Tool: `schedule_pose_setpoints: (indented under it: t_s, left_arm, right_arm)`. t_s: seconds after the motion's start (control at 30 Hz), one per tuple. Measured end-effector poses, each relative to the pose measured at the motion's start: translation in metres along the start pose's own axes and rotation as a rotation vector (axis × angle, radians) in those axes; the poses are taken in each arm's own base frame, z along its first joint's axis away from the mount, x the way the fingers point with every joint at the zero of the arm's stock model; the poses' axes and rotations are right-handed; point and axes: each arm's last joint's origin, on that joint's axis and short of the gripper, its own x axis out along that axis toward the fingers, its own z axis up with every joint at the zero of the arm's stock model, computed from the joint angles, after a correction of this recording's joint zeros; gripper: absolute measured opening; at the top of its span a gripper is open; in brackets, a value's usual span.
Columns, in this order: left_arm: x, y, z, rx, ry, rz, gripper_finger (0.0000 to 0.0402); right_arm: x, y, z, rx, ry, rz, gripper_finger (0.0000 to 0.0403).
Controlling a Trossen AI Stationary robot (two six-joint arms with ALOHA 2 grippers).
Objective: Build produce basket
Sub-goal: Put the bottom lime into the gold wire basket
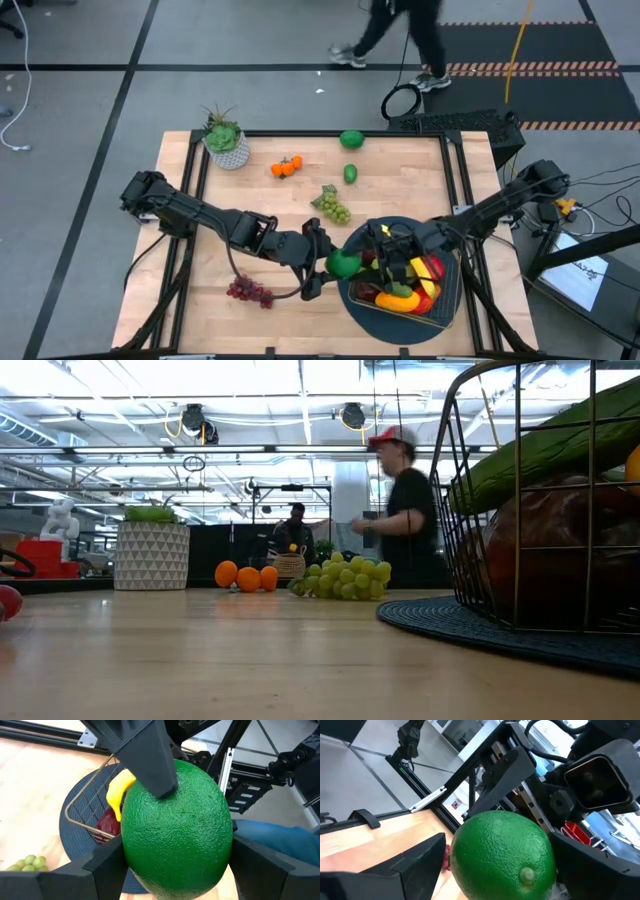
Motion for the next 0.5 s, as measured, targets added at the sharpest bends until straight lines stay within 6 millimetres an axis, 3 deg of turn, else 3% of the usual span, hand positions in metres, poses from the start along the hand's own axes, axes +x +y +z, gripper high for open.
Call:
schedule_pose_setpoints:
  t_s: [0.37, 0.5]
  left_arm:
    - [0.013, 0.006, -0.003, -0.039, 0.017, 0.009, 0.0301]
    - [0.013, 0.005, -0.002, -0.042, -0.002, -0.001, 0.0320]
  right_arm:
    - [0.005, 0.002, -0.011, 0.011, -0.002, 0.053, 0.0305]
    - [0.005, 0.003, -0.010, 0.056, -0.005, 0.057, 0.0296]
